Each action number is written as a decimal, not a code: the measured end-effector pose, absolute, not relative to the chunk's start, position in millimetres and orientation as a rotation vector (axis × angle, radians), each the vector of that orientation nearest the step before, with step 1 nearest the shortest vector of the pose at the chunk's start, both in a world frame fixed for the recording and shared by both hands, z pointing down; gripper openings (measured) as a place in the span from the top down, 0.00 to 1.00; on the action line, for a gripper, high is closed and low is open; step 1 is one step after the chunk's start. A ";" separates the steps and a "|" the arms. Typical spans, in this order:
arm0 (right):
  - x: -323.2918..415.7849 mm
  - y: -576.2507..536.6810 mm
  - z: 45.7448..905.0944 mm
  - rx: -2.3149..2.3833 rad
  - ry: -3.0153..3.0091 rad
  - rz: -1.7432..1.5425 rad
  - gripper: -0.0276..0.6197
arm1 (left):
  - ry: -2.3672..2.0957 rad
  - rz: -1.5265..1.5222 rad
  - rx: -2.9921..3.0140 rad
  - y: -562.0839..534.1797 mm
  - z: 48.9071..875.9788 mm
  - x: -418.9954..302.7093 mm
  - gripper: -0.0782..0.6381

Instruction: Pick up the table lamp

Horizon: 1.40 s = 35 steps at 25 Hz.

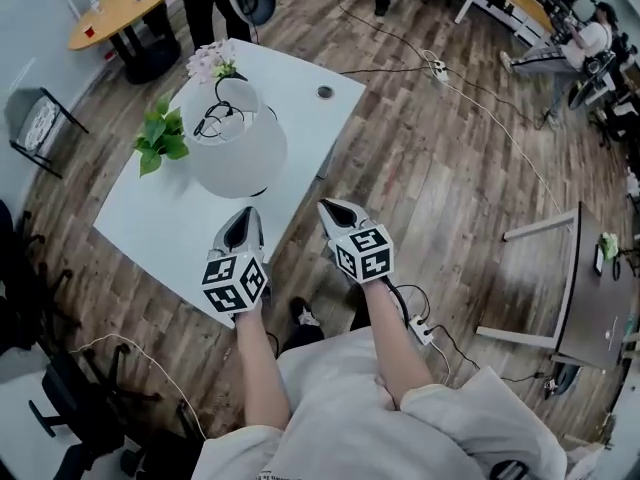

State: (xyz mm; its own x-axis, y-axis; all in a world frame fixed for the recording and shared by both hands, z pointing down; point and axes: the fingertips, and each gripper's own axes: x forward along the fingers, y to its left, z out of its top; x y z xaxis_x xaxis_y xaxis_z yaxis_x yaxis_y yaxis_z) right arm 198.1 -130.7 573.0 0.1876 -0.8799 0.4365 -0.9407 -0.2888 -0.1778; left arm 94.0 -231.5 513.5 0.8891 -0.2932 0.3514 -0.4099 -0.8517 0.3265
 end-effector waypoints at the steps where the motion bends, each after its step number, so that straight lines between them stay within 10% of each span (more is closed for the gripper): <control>1: 198.8 -140.8 574.8 2.283 -1.816 0.700 0.92 | -0.538 0.398 2.659 -235.6 509.9 96.4 0.89; 35: 235.4 -300.0 650.5 1.251 -2.440 0.428 0.82 | -1.548 0.298 2.353 -273.9 487.6 157.6 0.89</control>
